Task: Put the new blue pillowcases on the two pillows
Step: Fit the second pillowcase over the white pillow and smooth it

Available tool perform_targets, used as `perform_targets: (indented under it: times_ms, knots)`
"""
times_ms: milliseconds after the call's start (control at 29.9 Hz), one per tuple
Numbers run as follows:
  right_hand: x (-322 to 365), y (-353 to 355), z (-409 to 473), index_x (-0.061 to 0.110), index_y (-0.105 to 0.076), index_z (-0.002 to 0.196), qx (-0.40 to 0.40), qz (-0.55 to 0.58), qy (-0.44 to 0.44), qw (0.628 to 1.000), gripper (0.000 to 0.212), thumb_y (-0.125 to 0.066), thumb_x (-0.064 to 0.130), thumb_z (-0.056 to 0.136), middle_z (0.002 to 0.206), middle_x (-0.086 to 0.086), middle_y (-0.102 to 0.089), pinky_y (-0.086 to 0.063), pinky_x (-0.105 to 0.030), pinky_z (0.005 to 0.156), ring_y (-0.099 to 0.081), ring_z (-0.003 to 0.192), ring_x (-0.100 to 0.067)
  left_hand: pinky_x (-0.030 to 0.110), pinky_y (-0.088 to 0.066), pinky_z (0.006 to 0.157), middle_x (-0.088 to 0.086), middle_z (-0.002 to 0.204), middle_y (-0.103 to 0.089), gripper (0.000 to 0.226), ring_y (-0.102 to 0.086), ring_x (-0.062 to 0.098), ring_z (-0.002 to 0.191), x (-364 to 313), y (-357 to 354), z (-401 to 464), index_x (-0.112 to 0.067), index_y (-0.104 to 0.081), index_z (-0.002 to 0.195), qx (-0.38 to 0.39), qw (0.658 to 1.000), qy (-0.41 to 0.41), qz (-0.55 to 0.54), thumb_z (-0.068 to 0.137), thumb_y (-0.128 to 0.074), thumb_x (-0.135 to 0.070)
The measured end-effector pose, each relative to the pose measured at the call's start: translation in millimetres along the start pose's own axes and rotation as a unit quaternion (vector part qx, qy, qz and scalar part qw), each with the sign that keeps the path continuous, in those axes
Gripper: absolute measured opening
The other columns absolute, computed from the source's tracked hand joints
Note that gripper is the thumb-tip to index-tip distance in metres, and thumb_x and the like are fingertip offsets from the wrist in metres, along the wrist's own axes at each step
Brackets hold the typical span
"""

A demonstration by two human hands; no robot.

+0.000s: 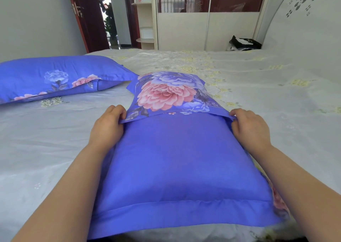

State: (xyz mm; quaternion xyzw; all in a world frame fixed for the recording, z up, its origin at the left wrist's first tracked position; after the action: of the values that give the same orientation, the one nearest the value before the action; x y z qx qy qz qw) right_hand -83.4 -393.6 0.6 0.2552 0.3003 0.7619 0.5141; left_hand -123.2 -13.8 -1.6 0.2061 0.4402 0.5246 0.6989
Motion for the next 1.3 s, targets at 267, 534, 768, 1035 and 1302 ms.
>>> perform_targets:
  times_ms: [267,534,768,1035,1302]
  knots:
    - [-42.2,-54.2,-23.3,0.027,-0.045,0.127,0.201,0.084,-0.234,0.948,0.037,-0.045,0.042,0.093,0.111,-0.004,-0.058,-0.04,-0.032,0.064,-0.059,0.09,-0.028,0.035,-0.039,0.06,0.0,0.08,-0.054,0.014,-0.052,0.03,0.074,23.9,-19.4,-0.7,-0.02,-0.044,0.085,0.037,0.994,0.1,-0.012,0.082,-0.055,-0.013]
    - [-53.5,-60.3,-37.2,0.034,-0.044,0.135,0.267,-0.059,-0.127,0.954,0.043,-0.036,0.019,0.095,0.112,-0.008,-0.064,-0.039,-0.031,0.065,-0.061,0.097,-0.03,0.031,-0.036,0.06,0.004,0.072,-0.055,0.017,-0.052,0.03,0.074,58.0,-50.3,-14.1,-0.016,-0.048,0.065,0.188,0.969,0.133,0.092,0.077,-0.05,-0.003]
    - [-23.3,-87.8,-54.4,0.034,-0.061,0.103,0.463,0.147,-0.109,0.867,0.036,-0.044,0.006,0.089,0.099,0.002,-0.066,-0.044,-0.029,0.072,-0.062,0.096,-0.026,0.031,-0.045,0.088,-0.004,0.117,-0.063,0.029,-0.058,0.019,0.105,48.6,-65.2,-35.9,-0.022,-0.06,0.116,0.386,0.911,0.106,0.103,0.088,-0.054,-0.023]
    - [61.2,-25.8,39.2,0.02,-0.04,0.143,0.188,0.304,-0.055,0.932,0.046,-0.031,0.036,0.101,0.15,-0.002,-0.035,-0.019,-0.036,0.117,-0.027,0.141,-0.018,0.044,-0.024,0.113,-0.002,0.152,-0.031,0.059,-0.025,0.025,0.14,-91.8,-26.4,16.8,-0.036,-0.04,0.139,0.082,0.994,-0.066,-0.037,0.087,-0.026,-0.06]
    - [-0.5,-106.3,-37.9,0.015,-0.063,0.12,0.425,0.277,-0.353,0.786,0.074,-0.033,0.073,0.086,0.125,-0.007,-0.06,-0.043,-0.032,0.094,-0.06,0.109,-0.022,0.035,-0.018,0.114,0.009,0.156,-0.019,0.073,-0.019,0.02,0.143,-23.6,-86.1,-12.9,-0.009,-0.022,0.148,0.273,0.945,0.159,-0.085,0.094,-0.029,-0.058]
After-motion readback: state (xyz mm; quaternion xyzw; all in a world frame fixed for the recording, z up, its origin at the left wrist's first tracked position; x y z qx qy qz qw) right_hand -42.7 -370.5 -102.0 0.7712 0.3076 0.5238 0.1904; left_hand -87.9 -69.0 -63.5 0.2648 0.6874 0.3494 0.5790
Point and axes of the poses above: each hand's wrist, its own z-axis towards the middle knuckle, its own y-axis out of the back of the hand, x = y × z, the point moved 9 cm from there along z, towards the middle knuckle
